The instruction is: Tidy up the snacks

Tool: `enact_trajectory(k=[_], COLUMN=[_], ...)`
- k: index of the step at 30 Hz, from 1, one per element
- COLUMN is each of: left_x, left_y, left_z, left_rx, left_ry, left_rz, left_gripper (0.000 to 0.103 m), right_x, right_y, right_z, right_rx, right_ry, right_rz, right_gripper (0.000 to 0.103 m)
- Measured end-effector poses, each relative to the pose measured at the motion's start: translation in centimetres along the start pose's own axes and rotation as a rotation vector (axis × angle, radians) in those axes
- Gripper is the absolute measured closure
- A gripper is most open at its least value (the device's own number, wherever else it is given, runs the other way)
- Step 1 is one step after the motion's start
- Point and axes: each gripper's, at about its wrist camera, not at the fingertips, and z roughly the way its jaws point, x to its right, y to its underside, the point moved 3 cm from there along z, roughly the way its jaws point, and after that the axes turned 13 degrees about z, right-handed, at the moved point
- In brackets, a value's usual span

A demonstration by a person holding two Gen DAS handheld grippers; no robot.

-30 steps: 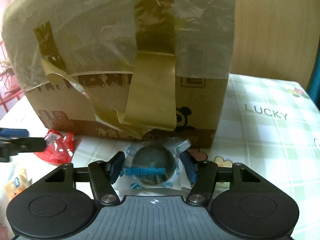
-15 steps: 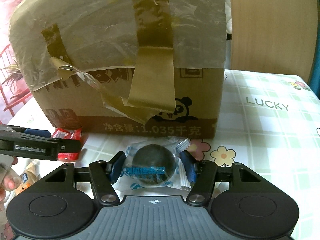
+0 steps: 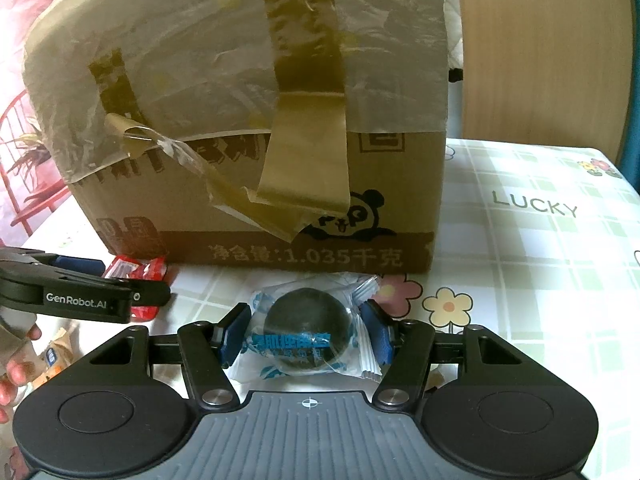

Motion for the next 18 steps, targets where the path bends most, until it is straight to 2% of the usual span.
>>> enact_trajectory(k=[3, 5, 8, 10, 16, 18], left_x=[-0.8, -1.1, -1.3, -1.3, -3.2, -3.9], left_y=[0.7, 1.2, 1.8, 1.9, 3.2, 3.4], left_z=[-0.7, -1.1, -2.0, -2.6, -3.3, -2.6], left_rx=[0.021, 0.029, 0.066, 0.079, 0.088, 0.049], left_ry=[0.028, 0.041, 0.056, 0.057, 0.088, 0.095], left_rz=[-0.038, -0.055, -0.055, -0.055, -0.104, -0.123], left_gripper=[0.036, 0.038, 0.053, 0.076, 0.079, 0.079], right_x=[-0.1, -0.2, -0.3, -0.3, -0.4, -0.4], right_y=[0.1, 0.3, 0.6, 0.7, 1.5, 1.6], right_z=[-0.2, -0.3, -0.6, -0.9, -1.8, -2.1], right_rx=[0.002, 0.001, -0.001, -0.002, -0.006, -0.007], right_ry=[-0.005, -0.008, -0.016, -0.026, -0.033, -0.036], right_rz=[0.001, 0.005, 0.011, 0.026, 0.044, 0.049], right_gripper=[0.046, 0.046, 0.049, 0.051, 0.052, 0.052])
